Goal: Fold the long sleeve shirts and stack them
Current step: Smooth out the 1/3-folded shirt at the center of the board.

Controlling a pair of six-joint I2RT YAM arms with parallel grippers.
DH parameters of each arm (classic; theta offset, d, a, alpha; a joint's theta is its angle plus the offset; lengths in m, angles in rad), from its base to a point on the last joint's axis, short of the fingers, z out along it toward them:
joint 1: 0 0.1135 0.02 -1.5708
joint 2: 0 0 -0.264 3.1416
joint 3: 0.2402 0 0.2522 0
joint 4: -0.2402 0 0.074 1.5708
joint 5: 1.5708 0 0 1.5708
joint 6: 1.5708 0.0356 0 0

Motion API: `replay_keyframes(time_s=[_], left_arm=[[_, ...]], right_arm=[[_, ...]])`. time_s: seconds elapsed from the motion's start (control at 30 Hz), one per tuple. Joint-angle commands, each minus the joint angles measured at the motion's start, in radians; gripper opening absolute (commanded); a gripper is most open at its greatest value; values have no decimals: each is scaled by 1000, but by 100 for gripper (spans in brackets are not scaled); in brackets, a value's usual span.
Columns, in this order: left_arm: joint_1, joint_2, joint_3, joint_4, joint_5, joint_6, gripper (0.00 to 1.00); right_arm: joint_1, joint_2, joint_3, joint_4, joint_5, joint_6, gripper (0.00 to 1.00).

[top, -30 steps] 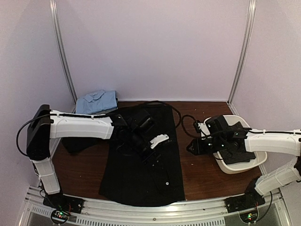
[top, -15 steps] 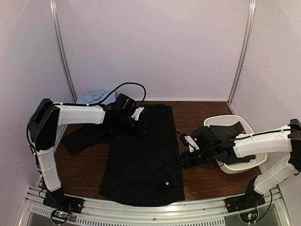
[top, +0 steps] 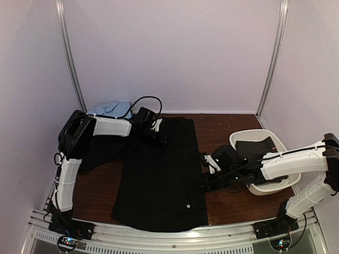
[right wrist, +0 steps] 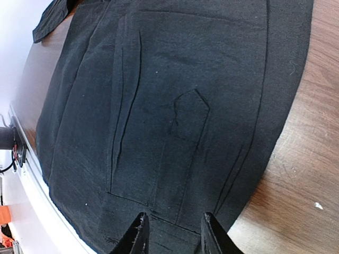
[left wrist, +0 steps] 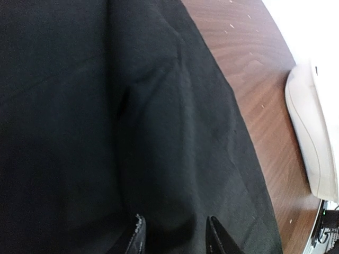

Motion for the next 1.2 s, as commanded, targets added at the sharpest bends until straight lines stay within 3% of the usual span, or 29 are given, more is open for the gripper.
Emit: replay_keyframes(time_s=[0.0,0.2,0.47,0.63,0.87,1.17], left_arm=[[22,71,75,51,23,-36,39],[31,107,142,18,12,-38,39],[30,-26,141,-13,-80,7,37],[4,-49,133,-4,13,7,30],[-38,17,118,92,73,-60,29],[-18,148,124,176,13,-90,27]], right_arm=[[19,12,12,25,2,19,35],[21,9,16,7,9,9,35],[19,-16,33,-28,58,0,35],[16,-38,42,-40,91,1,34],[11,-66,66,-64,125,-3,33],[6,-111,41,-82,131,15,33]])
